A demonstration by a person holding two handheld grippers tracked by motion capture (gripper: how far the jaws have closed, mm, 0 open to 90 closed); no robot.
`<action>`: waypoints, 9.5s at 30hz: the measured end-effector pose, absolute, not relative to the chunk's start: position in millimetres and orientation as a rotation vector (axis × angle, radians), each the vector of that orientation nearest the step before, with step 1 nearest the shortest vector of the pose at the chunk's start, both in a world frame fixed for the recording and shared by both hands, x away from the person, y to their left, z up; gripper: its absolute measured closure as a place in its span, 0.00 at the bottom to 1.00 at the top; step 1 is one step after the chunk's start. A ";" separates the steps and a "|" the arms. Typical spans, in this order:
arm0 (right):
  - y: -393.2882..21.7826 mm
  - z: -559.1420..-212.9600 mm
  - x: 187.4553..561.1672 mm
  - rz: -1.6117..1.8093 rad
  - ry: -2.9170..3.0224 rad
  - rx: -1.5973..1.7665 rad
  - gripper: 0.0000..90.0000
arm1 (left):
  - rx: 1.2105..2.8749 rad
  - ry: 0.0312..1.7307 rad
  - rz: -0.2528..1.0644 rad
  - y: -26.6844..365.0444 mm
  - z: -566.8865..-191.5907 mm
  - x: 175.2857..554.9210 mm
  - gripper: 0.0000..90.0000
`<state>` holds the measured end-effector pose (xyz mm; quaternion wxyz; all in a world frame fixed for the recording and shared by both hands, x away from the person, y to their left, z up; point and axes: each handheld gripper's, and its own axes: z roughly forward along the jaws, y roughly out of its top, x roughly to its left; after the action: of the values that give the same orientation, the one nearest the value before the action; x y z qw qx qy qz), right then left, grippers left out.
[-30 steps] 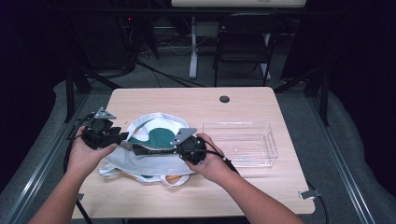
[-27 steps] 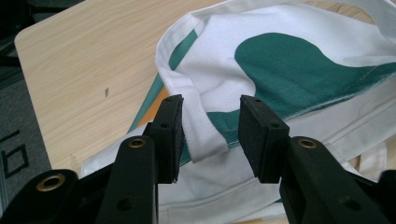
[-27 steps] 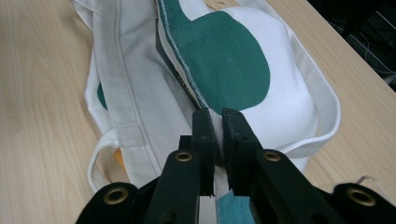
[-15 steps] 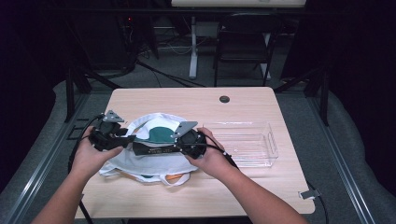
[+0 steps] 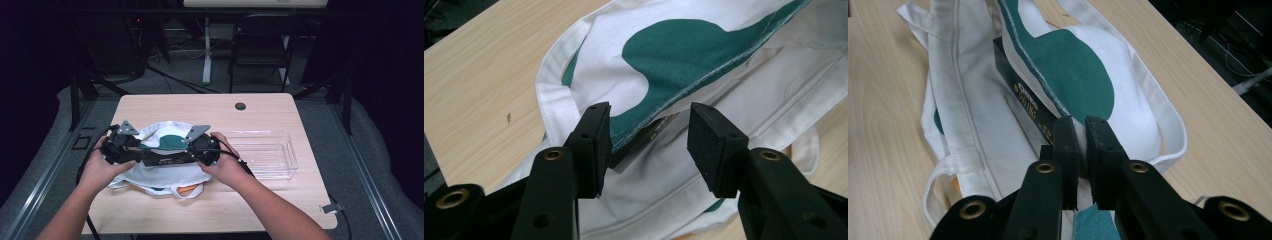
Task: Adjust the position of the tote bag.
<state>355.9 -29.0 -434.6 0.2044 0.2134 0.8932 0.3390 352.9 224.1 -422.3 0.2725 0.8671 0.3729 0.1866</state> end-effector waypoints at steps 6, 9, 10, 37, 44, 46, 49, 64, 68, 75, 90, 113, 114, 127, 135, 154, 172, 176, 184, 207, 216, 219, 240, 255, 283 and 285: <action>-29.1 -432.3 356.9 0.943 2.490 0.593 0.94 | 2.345 0.990 0.500 219.1 -426.5 357.1 0.57; -29.6 -432.4 357.7 0.943 2.489 0.593 0.94 | 2.355 0.976 0.499 216.5 -429.1 358.1 0.56; -29.7 -432.5 357.9 0.949 2.487 0.597 0.94 | 2.368 0.972 0.500 215.4 -430.1 358.8 0.56; -35.2 -426.8 363.8 0.997 2.434 0.669 0.94 | 2.445 0.900 0.603 208.5 -437.9 361.9 0.87; -34.8 -426.6 364.1 1.009 2.421 0.679 0.94 | 2.426 0.919 0.625 207.0 -437.3 364.4 0.94; -34.5 -426.7 364.1 1.015 2.416 0.683 0.94 | 2.416 0.927 0.632 206.8 -436.8 365.7 0.95; -33.9 -427.1 363.9 1.014 2.411 0.678 0.94 | 2.405 0.943 0.638 206.4 -435.7 367.4 0.96; -32.0 -428.5 364.1 1.014 2.425 0.671 0.93 | 2.358 1.002 0.654 204.5 -423.8 379.5 0.97; -32.0 -427.6 364.9 1.011 2.426 0.668 0.93 | 2.353 1.012 0.648 203.8 -420.1 383.3 0.97; -31.8 -427.5 367.2 1.009 2.431 0.671 0.93 | 2.337 1.030 0.660 201.1 -416.7 388.7 0.97; -30.0 -425.5 373.4 0.983 2.449 0.669 0.85 | 2.296 1.069 0.662 200.5 -412.0 399.6 0.97; -27.0 -421.7 387.8 0.928 2.413 0.689 0.91 | 2.281 1.120 0.669 195.1 -412.9 417.7 0.97; -26.8 -421.3 388.7 0.918 2.413 0.688 0.91 | 2.280 1.123 0.664 194.8 -413.0 418.2 0.97; -25.6 -424.0 396.6 0.908 2.379 0.726 0.92 | 2.277 1.149 0.666 191.6 -418.1 427.2 0.97; -27.3 -428.4 406.5 0.883 2.379 0.767 0.92 | 2.297 1.163 0.663 187.2 -423.0 433.6 0.97; -28.6 -436.9 420.9 0.854 2.378 0.819 0.92 | 2.301 1.199 0.640 179.1 -435.4 449.5 0.97; -24.0 -447.2 428.4 0.840 2.465 0.840 0.80 | 2.296 1.202 0.633 176.7 -439.3 456.8 0.97; -23.2 -451.6 431.8 0.826 2.485 0.857 0.79 | 2.291 1.205 0.632 177.1 -439.3 457.2 0.97; -20.4 -455.5 434.0 0.787 2.527 0.851 0.75 | 2.289 1.200 0.629 178.4 -439.0 456.5 0.97; -20.5 -465.8 442.7 0.699 2.542 0.883 0.82 | 2.273 1.200 0.632 178.1 -439.8 455.2 0.97; -19.6 -468.1 443.4 0.665 2.550 0.871 0.90 | 2.277 1.194 0.628 177.2 -440.4 454.8 0.97; -19.0 -469.4 443.1 0.664 2.531 0.875 0.90 | 2.271 1.196 0.625 177.6 -441.8 454.7 0.97; -13.7 -478.5 454.0 0.606 2.401 0.941 0.91 | 2.292 1.192 0.608 177.0 -452.3 452.9 0.96; -14.7 -484.7 460.8 0.580 2.406 0.980 0.90 | 2.322 1.202 0.596 172.0 -461.2 456.2 0.96; -18.3 -483.4 460.7 0.630 2.451 1.039 0.79 | 2.329 1.247 0.569 167.7 -473.2 465.6 0.97; -18.2 -481.8 458.5 0.665 2.449 1.037 0.76 | 2.329 1.249 0.567 167.1 -474.2 466.1 0.97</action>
<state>458.5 -18.2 -481.8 0.1988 0.3708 0.8755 0.2377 466.1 167.1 -474.2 0.2173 0.8411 0.4511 0.2046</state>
